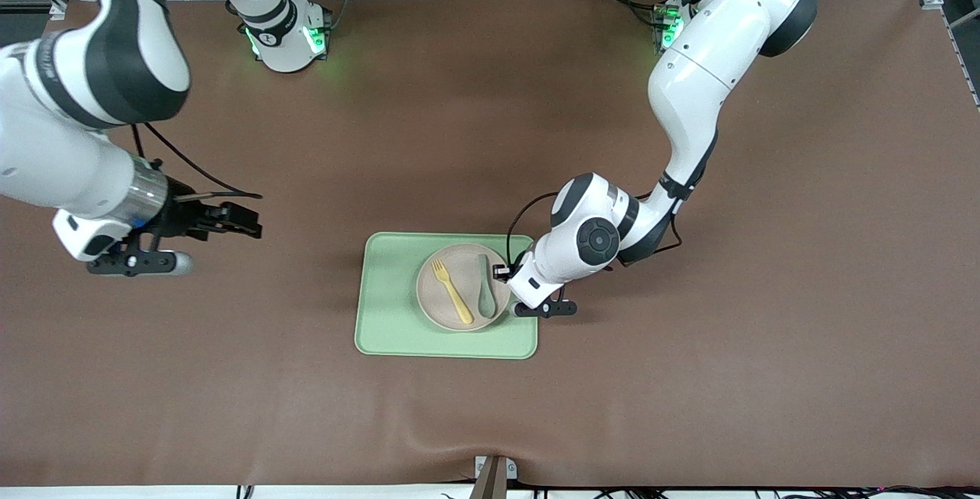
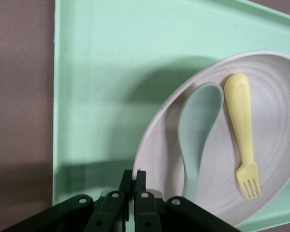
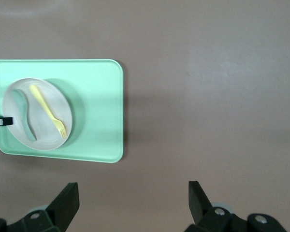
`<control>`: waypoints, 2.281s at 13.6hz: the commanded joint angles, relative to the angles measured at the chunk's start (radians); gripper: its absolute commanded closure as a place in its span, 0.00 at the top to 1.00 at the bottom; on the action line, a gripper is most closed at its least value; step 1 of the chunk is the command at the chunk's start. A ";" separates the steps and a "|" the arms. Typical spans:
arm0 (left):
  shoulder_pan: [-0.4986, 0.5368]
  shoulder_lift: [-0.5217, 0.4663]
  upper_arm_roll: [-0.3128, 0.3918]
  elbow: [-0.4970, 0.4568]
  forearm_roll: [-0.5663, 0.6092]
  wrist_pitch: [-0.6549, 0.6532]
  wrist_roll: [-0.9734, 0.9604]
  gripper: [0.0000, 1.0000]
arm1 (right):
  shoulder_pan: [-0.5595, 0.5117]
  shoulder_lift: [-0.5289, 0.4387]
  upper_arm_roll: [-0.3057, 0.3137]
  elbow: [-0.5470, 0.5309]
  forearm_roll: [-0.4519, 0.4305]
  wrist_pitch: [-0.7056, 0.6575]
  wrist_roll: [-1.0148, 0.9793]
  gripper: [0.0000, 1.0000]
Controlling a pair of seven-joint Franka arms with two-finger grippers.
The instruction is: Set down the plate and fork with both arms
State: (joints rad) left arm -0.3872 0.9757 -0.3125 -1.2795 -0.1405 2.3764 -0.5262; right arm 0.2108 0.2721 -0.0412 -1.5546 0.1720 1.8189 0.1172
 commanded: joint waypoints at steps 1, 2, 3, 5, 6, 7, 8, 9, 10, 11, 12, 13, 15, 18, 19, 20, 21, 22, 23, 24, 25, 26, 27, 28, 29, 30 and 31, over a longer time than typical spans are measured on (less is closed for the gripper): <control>-0.010 0.000 0.012 0.028 -0.016 0.010 -0.031 1.00 | 0.054 0.070 -0.008 0.037 0.007 0.062 0.022 1.00; -0.004 -0.014 0.012 0.028 -0.016 0.011 -0.031 1.00 | 0.070 0.090 -0.008 0.045 0.007 0.080 0.054 1.00; 0.002 -0.031 0.012 0.028 -0.014 0.011 -0.031 1.00 | 0.082 0.116 -0.008 0.059 0.006 0.085 0.093 1.00; 0.027 -0.075 0.010 0.025 -0.007 0.003 -0.031 1.00 | 0.117 0.176 -0.008 0.120 0.006 0.085 0.149 1.00; 0.039 -0.103 0.012 0.022 -0.002 -0.002 -0.029 1.00 | 0.136 0.208 -0.008 0.148 0.006 0.089 0.176 1.00; 0.068 -0.139 0.013 0.002 -0.002 -0.026 -0.028 1.00 | 0.153 0.244 -0.008 0.181 0.004 0.106 0.182 1.00; 0.098 -0.176 0.012 0.002 0.005 -0.086 -0.020 1.00 | 0.174 0.280 -0.009 0.203 0.003 0.135 0.182 1.00; 0.131 -0.219 0.013 0.002 0.024 -0.156 -0.017 1.00 | 0.198 0.311 -0.011 0.220 -0.011 0.170 0.180 1.00; 0.164 -0.262 0.012 0.000 0.057 -0.219 -0.012 1.00 | 0.217 0.347 -0.009 0.244 -0.043 0.192 0.182 1.00; 0.194 -0.302 0.012 0.000 0.077 -0.277 -0.011 1.00 | 0.237 0.387 -0.009 0.286 -0.060 0.201 0.180 1.00; 0.226 -0.339 0.012 0.000 0.091 -0.326 0.005 1.00 | 0.251 0.432 -0.009 0.332 -0.062 0.203 0.179 1.00; 0.258 -0.377 0.012 -0.001 0.108 -0.379 0.021 1.00 | 0.265 0.473 -0.009 0.372 -0.062 0.221 0.176 1.00; 0.330 -0.463 0.012 -0.001 0.150 -0.507 0.081 1.00 | 0.300 0.525 -0.009 0.381 -0.063 0.307 0.176 0.98; 0.439 -0.593 0.009 -0.001 0.150 -0.685 0.201 1.00 | 0.329 0.584 -0.009 0.381 -0.063 0.388 0.173 0.90; 0.459 -0.629 0.009 -0.001 0.150 -0.735 0.244 1.00 | 0.338 0.601 -0.011 0.381 -0.063 0.407 0.176 0.87; 0.471 -0.661 0.009 -0.001 0.148 -0.778 0.267 1.00 | 0.344 0.614 -0.011 0.381 -0.063 0.422 0.174 0.81; 0.478 -0.684 0.009 -0.001 0.150 -0.816 0.278 1.00 | 0.349 0.631 -0.009 0.381 -0.063 0.430 0.176 0.80; 0.481 -0.707 0.009 -0.001 0.150 -0.842 0.288 1.00 | 0.366 0.647 -0.012 0.381 -0.065 0.447 0.176 0.77; 0.482 -0.729 0.012 -0.004 0.153 -0.880 0.293 1.00 | 0.371 0.654 -0.012 0.375 -0.069 0.468 0.176 0.76; 0.481 -0.749 0.016 -0.011 0.171 -0.905 0.308 1.00 | 0.378 0.661 -0.012 0.369 -0.078 0.480 0.183 0.73; 0.463 -0.778 0.059 -0.030 0.185 -0.927 0.352 1.00 | 0.383 0.670 -0.012 0.366 -0.080 0.488 0.186 0.72; 0.412 -0.831 0.138 -0.073 0.183 -0.933 0.406 1.00 | 0.384 0.676 -0.012 0.358 -0.082 0.497 0.187 0.69; 0.371 -0.879 0.217 -0.124 0.174 -0.934 0.460 1.00 | 0.387 0.676 -0.012 0.344 -0.088 0.520 0.187 0.69; 0.355 -0.925 0.252 -0.177 0.173 -0.933 0.500 1.00 | 0.387 0.676 -0.012 0.326 -0.098 0.545 0.185 0.69; 0.350 -0.972 0.263 -0.237 0.173 -0.933 0.518 1.00 | 0.387 0.676 -0.012 0.315 -0.103 0.553 0.185 0.68; 0.337 -1.011 0.279 -0.282 0.182 -0.933 0.519 1.00 | 0.387 0.680 -0.012 0.315 -0.103 0.554 0.185 0.66; 0.327 -1.025 0.289 -0.299 0.183 -0.934 0.517 1.00 | 0.387 0.685 -0.012 0.315 -0.106 0.554 0.185 0.63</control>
State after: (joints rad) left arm -0.0253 0.0439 -0.0487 -1.4609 0.0221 1.4282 -0.0186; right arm 0.5900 0.9541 -0.0460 -1.2304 0.0885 2.3556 0.2833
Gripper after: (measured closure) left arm 0.000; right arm 0.335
